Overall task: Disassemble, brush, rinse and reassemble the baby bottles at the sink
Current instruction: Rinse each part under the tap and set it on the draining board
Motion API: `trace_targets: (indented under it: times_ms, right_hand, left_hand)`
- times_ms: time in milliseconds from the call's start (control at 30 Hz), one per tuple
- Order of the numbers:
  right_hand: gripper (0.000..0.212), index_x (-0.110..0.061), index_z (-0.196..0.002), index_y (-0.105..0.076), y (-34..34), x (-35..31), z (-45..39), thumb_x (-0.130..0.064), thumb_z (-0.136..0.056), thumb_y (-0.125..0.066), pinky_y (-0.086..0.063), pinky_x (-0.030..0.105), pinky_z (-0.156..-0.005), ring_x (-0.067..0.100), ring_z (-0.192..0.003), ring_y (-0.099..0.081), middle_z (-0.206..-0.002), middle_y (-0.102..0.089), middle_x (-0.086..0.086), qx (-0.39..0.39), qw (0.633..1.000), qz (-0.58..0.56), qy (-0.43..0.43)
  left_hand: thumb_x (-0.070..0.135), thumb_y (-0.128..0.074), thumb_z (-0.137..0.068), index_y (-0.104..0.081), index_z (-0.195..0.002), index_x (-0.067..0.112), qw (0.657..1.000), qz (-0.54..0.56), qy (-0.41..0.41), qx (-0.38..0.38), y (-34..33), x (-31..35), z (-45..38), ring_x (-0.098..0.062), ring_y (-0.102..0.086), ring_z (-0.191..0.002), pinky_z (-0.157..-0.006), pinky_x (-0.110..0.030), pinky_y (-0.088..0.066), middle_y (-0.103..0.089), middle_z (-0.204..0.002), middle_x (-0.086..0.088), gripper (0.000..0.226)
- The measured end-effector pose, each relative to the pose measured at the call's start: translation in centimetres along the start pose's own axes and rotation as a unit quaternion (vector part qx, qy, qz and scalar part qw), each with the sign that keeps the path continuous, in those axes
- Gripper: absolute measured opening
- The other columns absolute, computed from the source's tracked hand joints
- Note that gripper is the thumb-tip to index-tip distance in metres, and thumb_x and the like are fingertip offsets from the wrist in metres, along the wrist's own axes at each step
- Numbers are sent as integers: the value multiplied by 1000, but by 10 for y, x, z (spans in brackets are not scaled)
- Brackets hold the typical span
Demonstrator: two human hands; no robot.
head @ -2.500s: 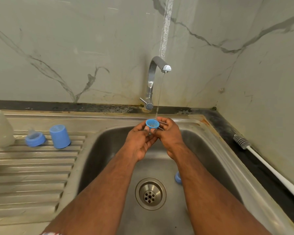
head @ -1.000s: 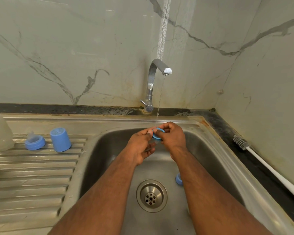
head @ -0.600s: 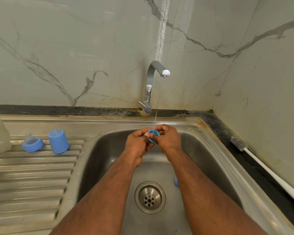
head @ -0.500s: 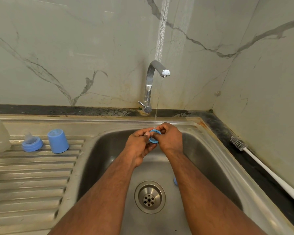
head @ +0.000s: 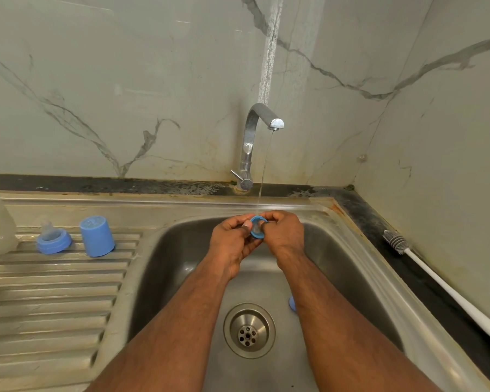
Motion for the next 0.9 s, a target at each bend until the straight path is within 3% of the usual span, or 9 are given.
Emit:
trace_targets:
  times_ms: [67, 200, 333, 433, 500, 567, 733, 900]
  right_hand:
    - [23, -14, -110, -73, -5, 2, -1, -7, -89, -70, -60, 31, -84, 16, -94, -68, -105, -73, 5, -18, 999, -26, -22]
    - [31, -15, -113, -72, -9, 4, 3, -3, -84, -75, -57, 22, -77, 8, -86, -65, -100, -70, -2, -70, 992, -98, -32]
    - [18, -20, -103, -74, 1, 1, 5, -23, -86, -78, -57, 22, -78, 6, -85, -67, -93, -72, -7, -10, 999, 2, 34]
    - [17, -18, -109, -75, 4, 1, 3, -21, -95, -67, -52, 14, -71, 7, -84, -65, -101, -74, -1, 14, 999, 34, 31]
    - [23, -15, -116, -73, 1, 2, 0, -14, -94, -66, -58, 26, -85, 14, -95, -67, -111, -73, 3, -7, 1000, 10, 8]
    - [27, -14, -113, -72, -5, 3, 1, -8, -87, -73, -60, 37, -88, 18, -96, -69, -109, -74, 7, -50, 998, -28, -18]
    - [14, -20, -98, -73, 2, 0, 4, -19, -85, -78, -60, 28, -79, 10, -86, -69, -93, -73, -3, -17, 999, 13, 30]
    - [22, -14, -110, -74, -2, 2, 2, -7, -91, -66, -60, 34, -86, 17, -94, -68, -104, -73, 5, -22, 999, -9, -21]
  left_hand:
    - [4, -58, -101, -74, -109, 7, 1000, 7, 0, 18, 3, -1, -1, -24, -76, -95, -81, -37, -64, -76, -105, -14, 18]
    - [6, -57, -102, -71, -113, 8, 999, 25, 27, 29, 10, -2, -3, -28, -75, -99, -84, -39, -63, -74, -109, -16, 18]
    - [11, -55, -104, -71, -115, 8, 998, 32, 47, -18, 5, -1, 1, -25, -76, -96, -80, -35, -63, -75, -110, -13, 20]
    - [10, -58, -102, -72, -114, 8, 999, 24, 35, -29, 2, -2, 2, -23, -76, -95, -79, -34, -62, -75, -110, -13, 18]
    - [7, -59, -101, -72, -112, 9, 999, 19, 24, -11, 3, -2, 0, -24, -76, -95, -79, -35, -62, -75, -109, -13, 17]
    - [6, -59, -101, -72, -110, 9, 1000, 11, 21, 7, 6, -2, -2, -26, -75, -97, -80, -36, -63, -75, -109, -14, 16]
    - [9, -57, -103, -71, -113, 9, 999, 26, 42, -18, 6, -1, 0, -23, -76, -92, -78, -34, -62, -77, -104, -12, 18]
    - [5, -60, -100, -72, -111, 8, 999, 22, 34, -19, 4, -1, 2, -25, -76, -95, -81, -35, -63, -76, -107, -14, 17]
Point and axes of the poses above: each hand's wrist, its own z-axis away from the middle knuckle, its own y-axis out of the back of the hand, x = y × z, the point moved 4 cm from there along -z, towards the middle knuckle
